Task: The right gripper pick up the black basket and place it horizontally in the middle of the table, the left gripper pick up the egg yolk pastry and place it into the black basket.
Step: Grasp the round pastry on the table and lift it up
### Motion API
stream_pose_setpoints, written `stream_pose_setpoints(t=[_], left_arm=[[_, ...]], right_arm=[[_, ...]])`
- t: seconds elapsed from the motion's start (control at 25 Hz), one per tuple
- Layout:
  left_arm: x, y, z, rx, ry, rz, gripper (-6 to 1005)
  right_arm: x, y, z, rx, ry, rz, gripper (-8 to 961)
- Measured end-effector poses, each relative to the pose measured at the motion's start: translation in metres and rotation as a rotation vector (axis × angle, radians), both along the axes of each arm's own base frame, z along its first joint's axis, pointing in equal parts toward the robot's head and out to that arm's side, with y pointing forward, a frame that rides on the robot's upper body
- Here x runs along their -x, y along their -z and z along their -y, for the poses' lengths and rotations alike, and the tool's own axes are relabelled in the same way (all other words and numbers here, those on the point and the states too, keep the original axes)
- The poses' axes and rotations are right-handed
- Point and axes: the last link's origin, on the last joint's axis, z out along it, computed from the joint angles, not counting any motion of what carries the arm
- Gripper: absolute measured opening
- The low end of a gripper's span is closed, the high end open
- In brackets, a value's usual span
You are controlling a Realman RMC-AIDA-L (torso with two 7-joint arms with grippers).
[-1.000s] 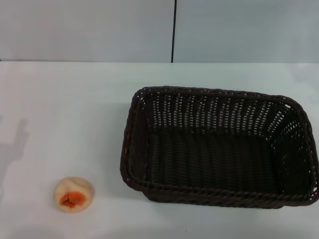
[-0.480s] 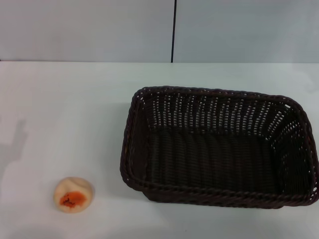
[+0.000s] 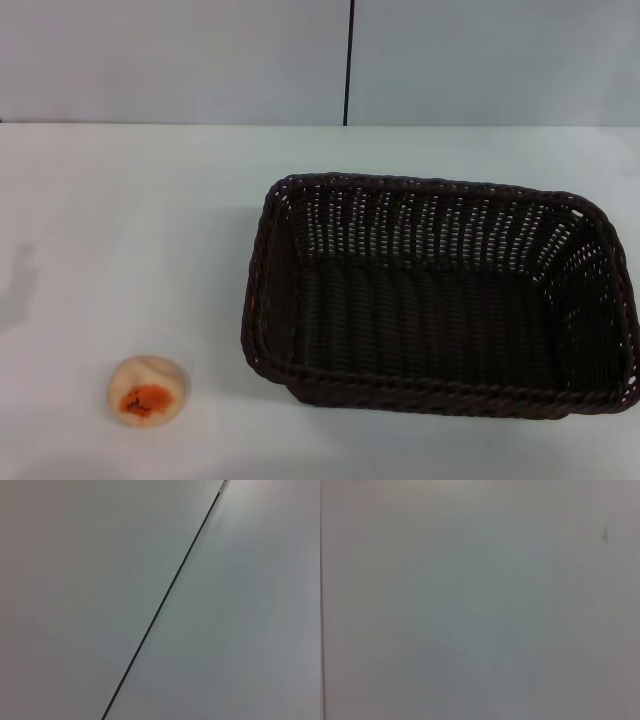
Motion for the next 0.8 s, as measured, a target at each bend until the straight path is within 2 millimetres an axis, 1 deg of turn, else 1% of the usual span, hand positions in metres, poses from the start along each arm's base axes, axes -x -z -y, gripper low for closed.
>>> stream_pose_setpoints(t=[0.16, 0.48, 0.68, 0.8], left_arm=[[0.000, 0.000, -0.002, -0.001, 0.002, -0.001, 710], [0.001, -0.001, -0.002, 0.001, -0.003, -0.019, 709], [0.006, -0.005, -0.003, 0.020, -0.021, -0.057, 709], [0.008, -0.007, -0.005, 0.037, -0.015, -0.082, 709]], right_arm=[[0.003, 0.001, -0.005, -0.002, 0.005, 0.004, 393], [0.003, -0.001, -0.006, -0.013, 0.008, -0.008, 393], [0.002, 0.003, -0.001, -0.002, 0.001, -0.019, 393], [-0.006, 0.008, 0.005, 0.007, 0.026, -0.042, 393]])
